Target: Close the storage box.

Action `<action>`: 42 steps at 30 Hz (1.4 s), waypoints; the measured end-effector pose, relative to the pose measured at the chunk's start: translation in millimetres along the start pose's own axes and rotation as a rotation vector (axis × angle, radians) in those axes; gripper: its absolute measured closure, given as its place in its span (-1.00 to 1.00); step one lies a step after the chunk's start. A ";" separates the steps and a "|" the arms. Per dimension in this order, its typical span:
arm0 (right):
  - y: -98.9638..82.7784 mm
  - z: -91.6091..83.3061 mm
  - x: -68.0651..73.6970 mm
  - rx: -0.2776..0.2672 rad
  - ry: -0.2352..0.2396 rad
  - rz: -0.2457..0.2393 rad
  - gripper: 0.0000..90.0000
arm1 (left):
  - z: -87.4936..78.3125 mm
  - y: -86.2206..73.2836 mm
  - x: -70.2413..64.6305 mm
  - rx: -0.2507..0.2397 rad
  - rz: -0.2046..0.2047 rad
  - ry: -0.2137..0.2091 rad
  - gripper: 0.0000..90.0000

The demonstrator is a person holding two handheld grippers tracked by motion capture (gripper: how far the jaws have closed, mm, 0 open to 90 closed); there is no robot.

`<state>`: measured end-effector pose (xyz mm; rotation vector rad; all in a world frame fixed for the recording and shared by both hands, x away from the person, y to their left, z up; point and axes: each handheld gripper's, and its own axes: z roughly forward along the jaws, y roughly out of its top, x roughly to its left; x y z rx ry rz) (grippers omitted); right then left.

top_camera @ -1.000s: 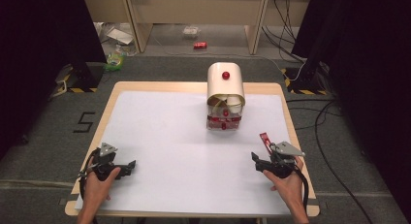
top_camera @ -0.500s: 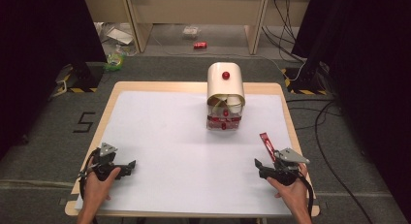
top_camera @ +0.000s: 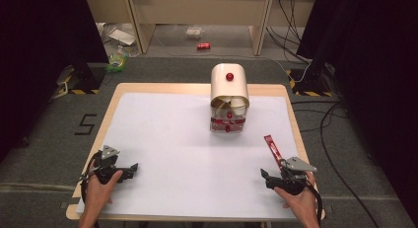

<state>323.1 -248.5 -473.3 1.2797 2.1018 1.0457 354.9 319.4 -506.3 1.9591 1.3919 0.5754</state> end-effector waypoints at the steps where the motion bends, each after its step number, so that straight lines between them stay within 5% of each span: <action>1: -0.8 -0.8 -0.1 0.001 -0.001 0.001 -0.54 | 0.0 0.0 0.0 0.000 0.000 0.000 -1.00; 29: -24.2 -2.9 -3.4 0.143 0.010 -0.027 -0.54 | 0.0 0.0 -0.1 0.000 -0.001 0.000 -1.00; 42: -27.0 -3.5 -4.3 0.129 0.018 -0.019 -0.54 | 0.0 0.0 -0.1 0.000 0.000 0.000 -1.00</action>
